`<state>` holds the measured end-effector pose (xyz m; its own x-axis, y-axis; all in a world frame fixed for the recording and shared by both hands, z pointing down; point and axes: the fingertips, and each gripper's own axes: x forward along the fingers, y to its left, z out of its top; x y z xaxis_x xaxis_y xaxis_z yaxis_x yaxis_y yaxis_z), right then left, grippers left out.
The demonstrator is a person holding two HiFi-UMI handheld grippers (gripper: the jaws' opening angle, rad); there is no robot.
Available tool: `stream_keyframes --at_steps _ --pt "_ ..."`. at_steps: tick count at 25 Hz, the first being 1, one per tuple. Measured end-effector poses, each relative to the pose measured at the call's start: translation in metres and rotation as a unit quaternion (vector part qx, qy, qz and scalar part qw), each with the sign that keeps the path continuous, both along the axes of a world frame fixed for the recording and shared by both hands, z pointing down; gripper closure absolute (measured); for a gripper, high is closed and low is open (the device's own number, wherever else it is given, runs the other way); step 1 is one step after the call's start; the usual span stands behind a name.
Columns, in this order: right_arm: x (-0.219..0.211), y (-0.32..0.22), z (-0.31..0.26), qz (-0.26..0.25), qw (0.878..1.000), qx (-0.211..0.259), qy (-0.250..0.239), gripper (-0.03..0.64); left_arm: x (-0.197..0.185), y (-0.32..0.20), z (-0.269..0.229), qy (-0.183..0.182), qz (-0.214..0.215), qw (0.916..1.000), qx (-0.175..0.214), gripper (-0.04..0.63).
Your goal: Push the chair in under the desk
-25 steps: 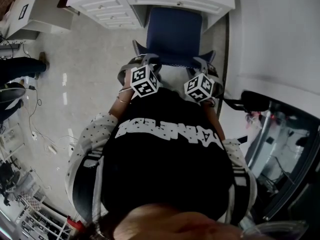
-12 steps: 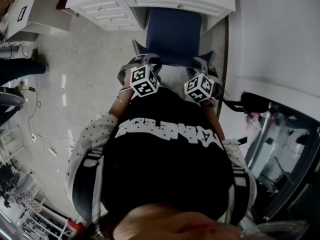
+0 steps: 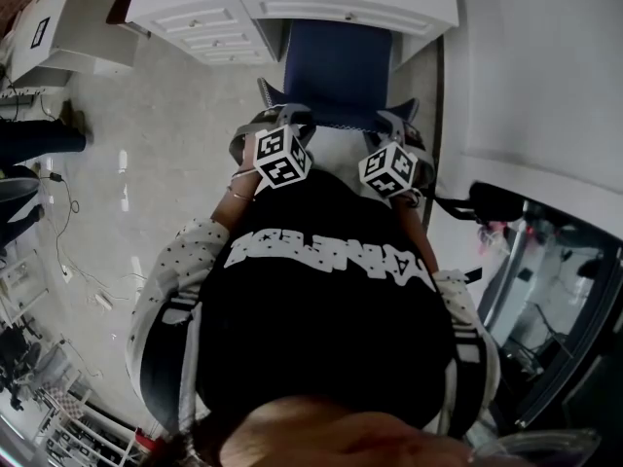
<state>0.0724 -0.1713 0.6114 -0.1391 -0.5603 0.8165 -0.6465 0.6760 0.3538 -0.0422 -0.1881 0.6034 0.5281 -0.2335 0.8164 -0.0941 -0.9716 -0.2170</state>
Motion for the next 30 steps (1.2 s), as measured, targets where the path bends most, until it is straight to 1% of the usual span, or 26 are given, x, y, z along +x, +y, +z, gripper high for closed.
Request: stream_keyframes --at_steps 7,12,18,25,30 --pt "-0.006 -0.008 0.0 0.001 1.0 0.006 0.005 0.434 -0.006 -0.007 -0.001 0.005 0.006 1.0 -0.003 0.459" --pt "-0.008 -0.015 0.0 0.009 1.0 -0.002 0.01 0.434 -0.007 -0.017 0.0 0.007 0.01 0.9999 0.0 0.46" --pt "-0.005 -0.022 -0.001 0.026 1.0 -0.005 0.012 0.431 -0.004 -0.023 -0.001 0.015 0.025 0.9996 -0.004 0.462" --pt "-0.004 -0.033 0.002 0.042 0.999 0.005 0.012 0.425 -0.004 -0.032 0.0 0.02 0.041 0.9989 -0.011 0.462" --pt "-0.006 -0.038 0.003 0.05 0.999 -0.002 0.017 0.425 -0.006 -0.039 0.0 0.024 0.055 0.9981 -0.012 0.465"
